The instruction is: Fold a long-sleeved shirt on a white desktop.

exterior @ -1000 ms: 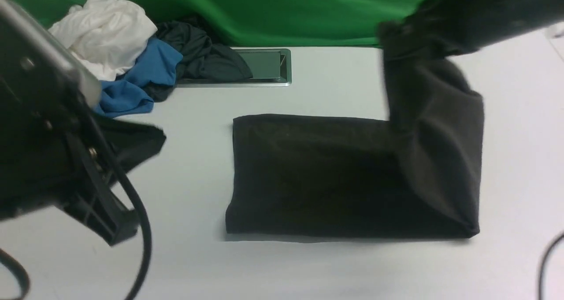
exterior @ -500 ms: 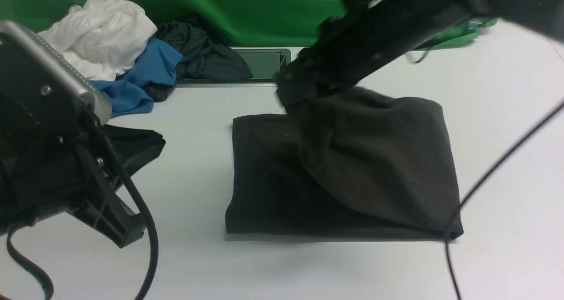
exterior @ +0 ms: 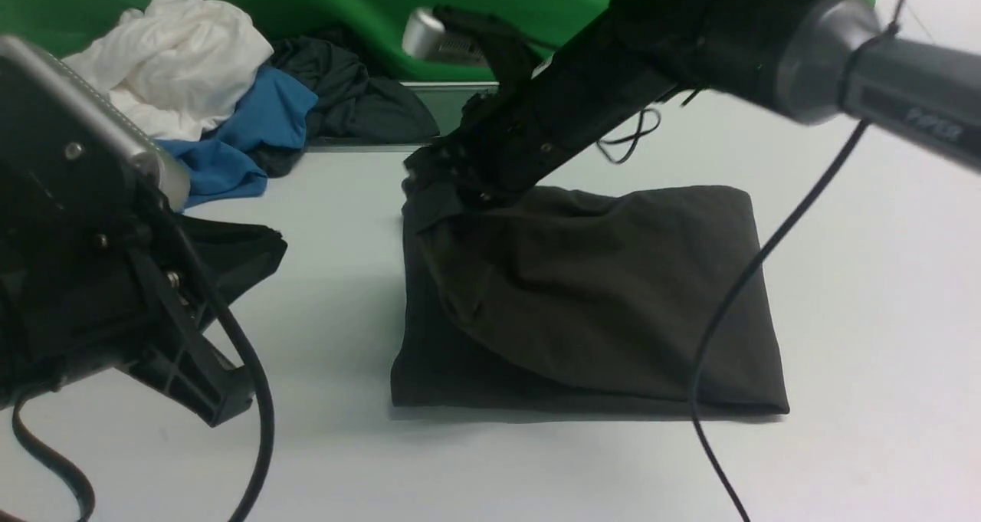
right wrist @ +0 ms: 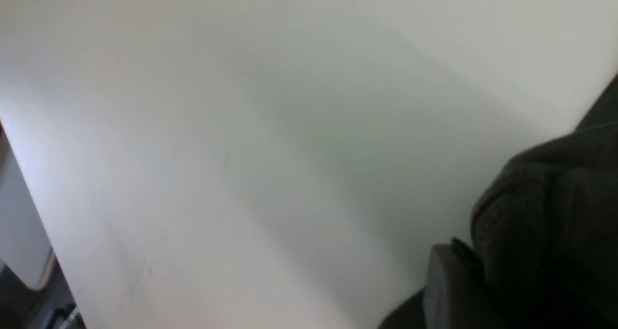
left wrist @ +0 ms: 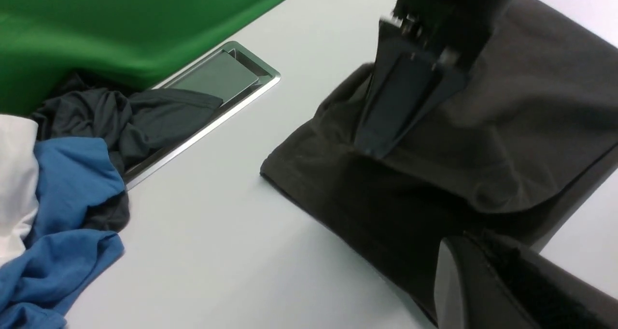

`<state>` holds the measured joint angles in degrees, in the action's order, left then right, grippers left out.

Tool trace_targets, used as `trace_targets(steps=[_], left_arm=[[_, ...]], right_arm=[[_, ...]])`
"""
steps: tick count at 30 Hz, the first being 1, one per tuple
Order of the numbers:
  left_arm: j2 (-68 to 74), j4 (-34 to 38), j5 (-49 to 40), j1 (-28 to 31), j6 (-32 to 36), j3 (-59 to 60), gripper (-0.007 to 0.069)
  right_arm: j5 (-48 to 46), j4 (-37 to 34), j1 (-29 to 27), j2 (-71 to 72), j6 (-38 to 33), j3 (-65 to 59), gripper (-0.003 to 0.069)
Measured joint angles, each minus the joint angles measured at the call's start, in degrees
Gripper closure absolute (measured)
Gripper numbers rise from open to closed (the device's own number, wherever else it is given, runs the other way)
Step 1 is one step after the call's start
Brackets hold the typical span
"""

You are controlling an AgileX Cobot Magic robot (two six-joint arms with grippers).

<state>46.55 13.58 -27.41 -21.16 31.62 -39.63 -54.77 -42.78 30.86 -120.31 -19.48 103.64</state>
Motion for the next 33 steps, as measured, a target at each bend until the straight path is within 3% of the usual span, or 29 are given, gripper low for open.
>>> trace_targets(steps=[1,2,3,5,8,12,13,16,18,24,33], left_arm=[[0.0,0.0,0.0,0.0,0.0,0.0,0.0607],[0.0,0.0,0.0,0.0,-0.07,0.0,0.0607],[0.0,0.0,0.0,0.0,-0.07,0.0,0.0607],[0.0,0.0,-0.5,0.0,-0.23,0.0,0.0607],[0.0,0.0,-1.85,0.0,-0.44,0.0,0.0607],[0.38,0.3,-2.15,0.0,-1.59,0.0,0.0607],[1.32,1.35,-1.26,0.0,-1.88,0.0,0.0607],[4.87,3.89,1.25,0.0,-2.0,0.0,0.0607],[9.19,5.05,2.55,0.0,-2.06,-0.24,0.0607],[27.25,8.12,5.95,0.0,-2.11,-5.49,0.0607],[48.82,7.63,8.44,0.0,1.43,-10.43,0.0607]], right_arm=[[0.09,-0.01,0.01,-0.07,0.16,0.0,0.0446],[0.43,-0.29,0.18,-0.18,1.16,0.2,0.0339],[0.43,-0.35,0.18,-0.18,1.27,0.26,0.0309],[-1.53,-0.4,-0.08,0.11,2.13,1.91,0.0141],[-6.84,2.53,-1.53,1.96,2.13,4.13,0.0106],[-12.84,13.6,-4.1,6.91,3.14,4.38,0.0249],[-13.85,21.48,-5.46,9.97,5.36,2.77,0.0352],[-13.46,33.95,-8.24,14.71,11.05,-2.8,0.0509],[-10.39,37.38,-10.64,16.8,13.3,-8.18,0.0561],[3.6,34.64,-16.66,15.21,13.66,-20.7,0.0587],[16.69,32.23,-21.18,1.46,10.48,-19.51,0.0587]])
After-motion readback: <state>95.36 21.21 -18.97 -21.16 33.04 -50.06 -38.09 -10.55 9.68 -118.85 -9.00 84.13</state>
